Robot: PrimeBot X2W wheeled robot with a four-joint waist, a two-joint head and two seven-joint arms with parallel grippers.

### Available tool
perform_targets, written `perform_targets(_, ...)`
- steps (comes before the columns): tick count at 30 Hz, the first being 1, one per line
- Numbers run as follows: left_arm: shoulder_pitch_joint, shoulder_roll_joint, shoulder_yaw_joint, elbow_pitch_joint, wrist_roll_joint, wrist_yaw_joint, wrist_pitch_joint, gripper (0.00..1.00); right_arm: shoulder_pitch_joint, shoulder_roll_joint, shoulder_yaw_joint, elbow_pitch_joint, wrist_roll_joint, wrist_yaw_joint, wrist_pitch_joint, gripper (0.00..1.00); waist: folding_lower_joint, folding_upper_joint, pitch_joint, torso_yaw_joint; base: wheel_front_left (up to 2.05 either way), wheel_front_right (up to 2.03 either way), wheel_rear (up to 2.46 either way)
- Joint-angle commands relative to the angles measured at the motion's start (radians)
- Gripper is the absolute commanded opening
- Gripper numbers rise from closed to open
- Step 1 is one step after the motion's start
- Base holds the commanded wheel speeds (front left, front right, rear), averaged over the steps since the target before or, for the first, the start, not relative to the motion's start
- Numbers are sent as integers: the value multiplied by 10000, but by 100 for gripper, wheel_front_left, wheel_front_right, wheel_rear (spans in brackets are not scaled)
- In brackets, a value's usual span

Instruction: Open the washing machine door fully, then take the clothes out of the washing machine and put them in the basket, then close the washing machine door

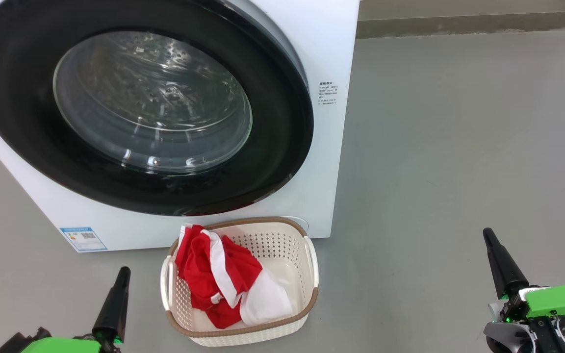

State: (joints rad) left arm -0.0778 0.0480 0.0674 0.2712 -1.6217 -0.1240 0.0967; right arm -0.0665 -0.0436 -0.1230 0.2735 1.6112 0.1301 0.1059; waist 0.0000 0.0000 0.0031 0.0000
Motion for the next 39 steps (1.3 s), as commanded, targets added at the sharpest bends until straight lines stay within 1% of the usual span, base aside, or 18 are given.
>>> perform_targets(1, -294, 90, 376, -264, 59, -67, 94, 0, -412, -91, 118, -289, -5, 6, 52, 0, 0, 0, 0, 0, 0, 0, 0)
perform_targets(39, -298, 61, 419, -263, 94, -67, 128, 0, -413, -80, 101, -288, -19, 6, 66, 0, 0, 0, 0, 0, 0, 0, 0)
